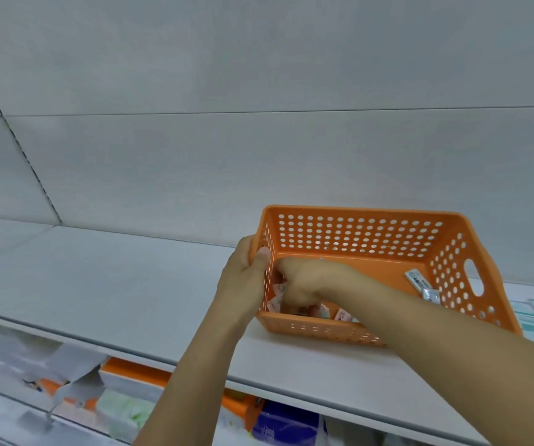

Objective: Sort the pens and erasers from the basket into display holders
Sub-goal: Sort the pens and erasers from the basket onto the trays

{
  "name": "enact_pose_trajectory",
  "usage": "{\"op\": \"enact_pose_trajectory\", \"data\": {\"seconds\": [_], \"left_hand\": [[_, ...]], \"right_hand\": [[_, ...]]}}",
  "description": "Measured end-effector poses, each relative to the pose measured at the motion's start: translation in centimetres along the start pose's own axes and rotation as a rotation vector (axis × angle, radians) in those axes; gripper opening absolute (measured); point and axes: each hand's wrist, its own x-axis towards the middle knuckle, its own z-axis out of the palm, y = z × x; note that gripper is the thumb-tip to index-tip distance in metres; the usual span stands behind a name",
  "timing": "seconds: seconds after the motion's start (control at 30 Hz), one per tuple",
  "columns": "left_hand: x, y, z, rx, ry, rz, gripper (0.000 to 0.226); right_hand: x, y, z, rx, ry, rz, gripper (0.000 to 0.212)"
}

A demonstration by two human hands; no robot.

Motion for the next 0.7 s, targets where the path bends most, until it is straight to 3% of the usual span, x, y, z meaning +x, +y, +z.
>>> {"op": "enact_pose_trajectory", "data": {"seconds": [0.17, 0.27, 0.33, 0.4, 0.47, 0.6, 0.7], "left_hand": [[0.2, -0.1, 0.1, 0.075, 0.016, -0.022, 0.010], [0.1, 0.1, 0.3, 0.151, 0.038, -0.040, 0.020], [0.0, 0.1, 0.2, 0.455, 0.166, 0.101, 0.039], [0.0, 0.9, 0.4, 0.705, 0.279, 0.419, 0.043], [0.7, 2.1, 0.8, 0.765, 0.069, 0.606, 0.033], [2.6, 3.1, 3.0, 0.926, -0.672, 0.329, 0.023], [3.9, 2.7, 4.2, 1.032, -0.835, 0.244, 0.020]], "right_hand": [[-0.8, 1.9, -1.3, 0.193, -0.005, 0.015, 0.050], [-2.0, 3.5, -2.3, 0.350, 0.090, -0.007, 0.043], [-3.2, 4.7, -3.2, 0.489, 0.185, -0.032, 0.040], [-4.6, 6.0, -3.9, 0.595, 0.279, -0.049, 0.040], [-6.0, 7.2, -4.3, 0.648, 0.348, -0.064, 0.041], [-8.4, 9.1, -4.3, 0.715, 0.422, -0.082, 0.041], [-9.8, 9.9, -4.0, 0.765, 0.432, -0.092, 0.040]]}}
